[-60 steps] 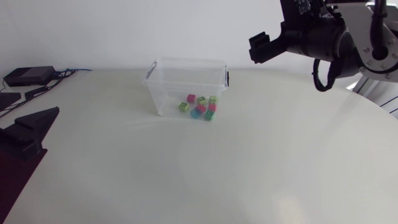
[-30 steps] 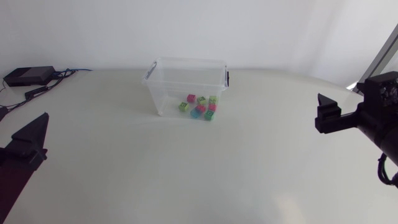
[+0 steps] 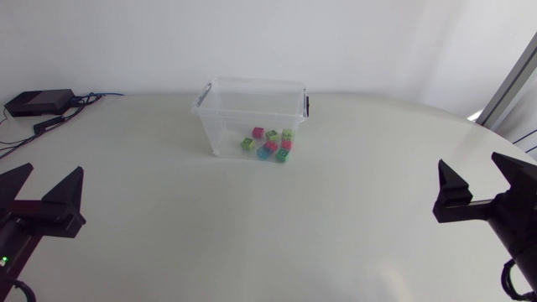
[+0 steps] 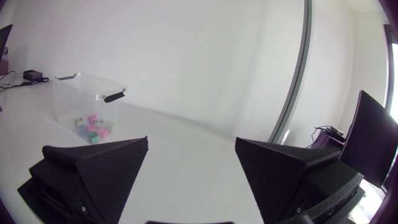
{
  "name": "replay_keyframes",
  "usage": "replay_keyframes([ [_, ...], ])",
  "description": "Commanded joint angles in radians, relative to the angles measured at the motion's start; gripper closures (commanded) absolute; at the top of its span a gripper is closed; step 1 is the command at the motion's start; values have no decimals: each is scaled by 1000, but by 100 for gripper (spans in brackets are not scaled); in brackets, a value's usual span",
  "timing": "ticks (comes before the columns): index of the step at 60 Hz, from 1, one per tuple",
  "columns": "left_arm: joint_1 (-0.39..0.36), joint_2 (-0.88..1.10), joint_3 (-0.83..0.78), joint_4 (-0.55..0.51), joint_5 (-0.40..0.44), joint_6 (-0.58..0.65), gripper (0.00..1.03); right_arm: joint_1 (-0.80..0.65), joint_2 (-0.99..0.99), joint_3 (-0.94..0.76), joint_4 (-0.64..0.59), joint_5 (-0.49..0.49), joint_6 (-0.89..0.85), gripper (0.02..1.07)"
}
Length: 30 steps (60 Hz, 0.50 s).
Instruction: Place the duplo bricks in the container
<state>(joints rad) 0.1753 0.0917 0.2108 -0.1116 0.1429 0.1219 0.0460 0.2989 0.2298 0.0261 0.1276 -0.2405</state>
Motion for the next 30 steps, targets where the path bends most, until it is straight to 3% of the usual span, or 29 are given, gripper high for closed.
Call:
replay_keyframes([
  [1,-29,-19,-47,27,-22,-44,4,-12,-47,-52,-4,-18,58,6],
  [30,-175,-92,-211,112,-143,-122,4,-46,-299,-230,-26,-128,241,6],
])
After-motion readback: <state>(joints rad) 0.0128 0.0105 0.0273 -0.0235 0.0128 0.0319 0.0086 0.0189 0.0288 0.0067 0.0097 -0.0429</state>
